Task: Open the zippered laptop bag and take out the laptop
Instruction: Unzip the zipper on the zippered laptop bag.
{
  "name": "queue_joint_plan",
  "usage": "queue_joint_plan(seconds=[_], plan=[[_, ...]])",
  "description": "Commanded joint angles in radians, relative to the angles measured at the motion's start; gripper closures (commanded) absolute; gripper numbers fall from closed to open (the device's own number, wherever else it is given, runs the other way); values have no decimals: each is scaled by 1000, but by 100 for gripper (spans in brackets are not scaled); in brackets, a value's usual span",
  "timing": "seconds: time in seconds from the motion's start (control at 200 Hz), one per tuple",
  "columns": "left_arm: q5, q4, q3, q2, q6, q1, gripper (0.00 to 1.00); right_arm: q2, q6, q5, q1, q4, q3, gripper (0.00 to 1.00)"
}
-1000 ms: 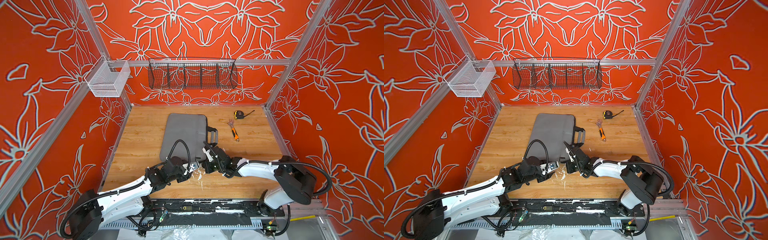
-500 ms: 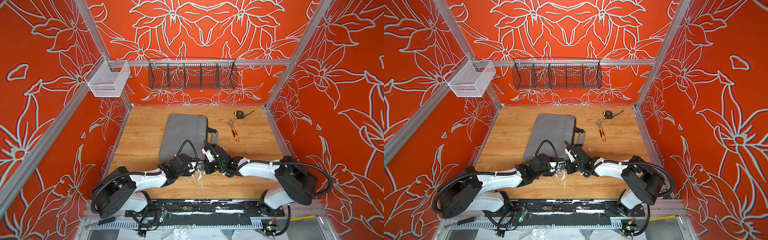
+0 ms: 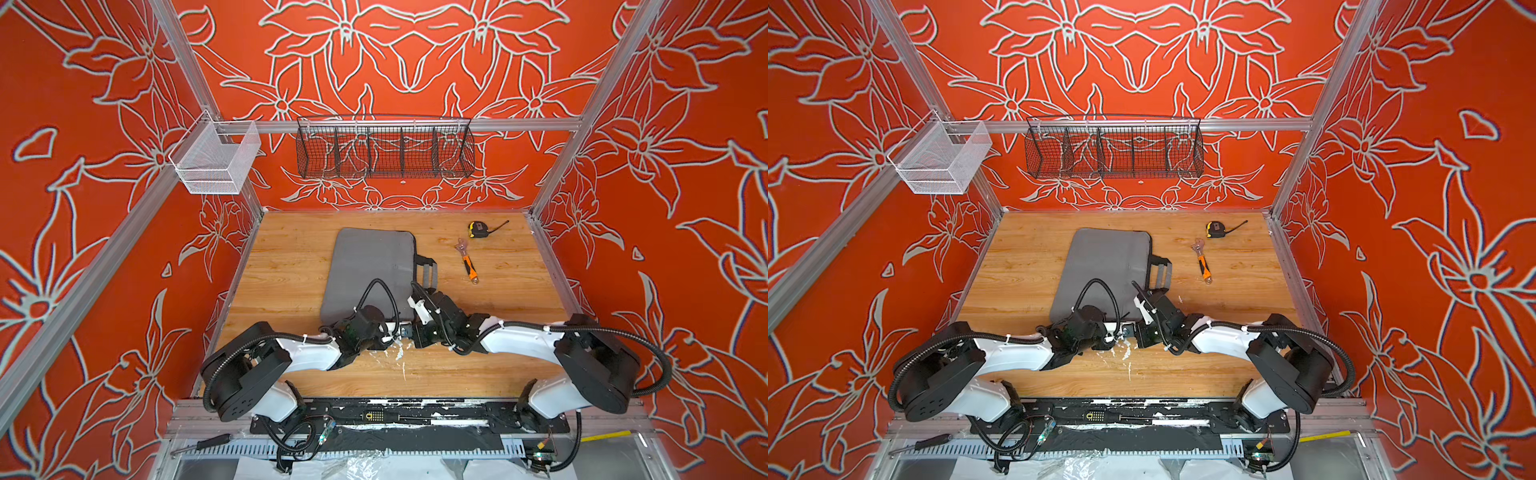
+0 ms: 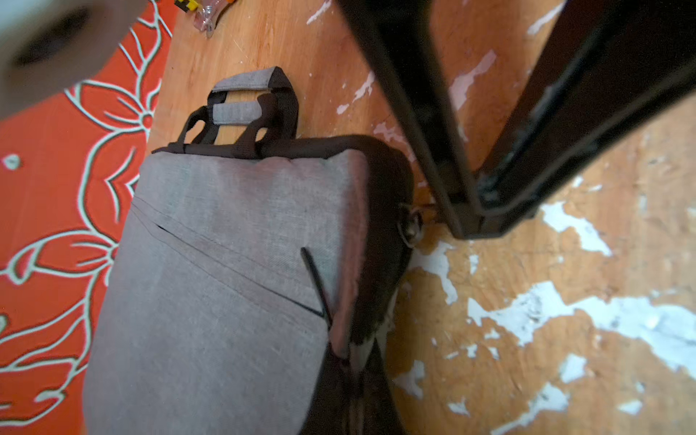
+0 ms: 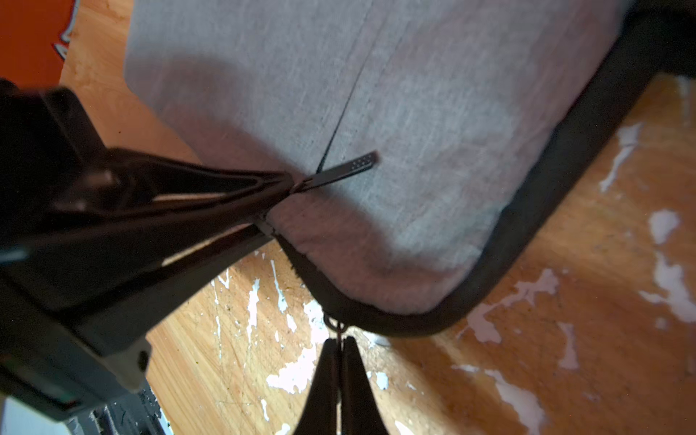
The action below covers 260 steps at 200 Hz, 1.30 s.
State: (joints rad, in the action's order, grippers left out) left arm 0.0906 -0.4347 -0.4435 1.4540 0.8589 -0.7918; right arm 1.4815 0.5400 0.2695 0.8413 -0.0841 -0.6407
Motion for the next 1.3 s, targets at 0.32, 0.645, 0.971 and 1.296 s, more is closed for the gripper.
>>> queue_joint_plan(seconds=[0.32, 0.645, 0.971, 1.296], plan=[[-19, 91, 68, -200, -6, -4, 100, -89, -40, -265, -1, 226, -76, 100], [-24, 121, 121, -319, -60, -20, 100, -64, -30, -297, -91, 301, -95, 100], [0, 216, 169, -429, -116, -76, 99, 42, 10, -249, -140, 184, -147, 100], [-38, 245, 141, -440, -138, -93, 63, 34, 38, -80, -128, 44, -80, 100]])
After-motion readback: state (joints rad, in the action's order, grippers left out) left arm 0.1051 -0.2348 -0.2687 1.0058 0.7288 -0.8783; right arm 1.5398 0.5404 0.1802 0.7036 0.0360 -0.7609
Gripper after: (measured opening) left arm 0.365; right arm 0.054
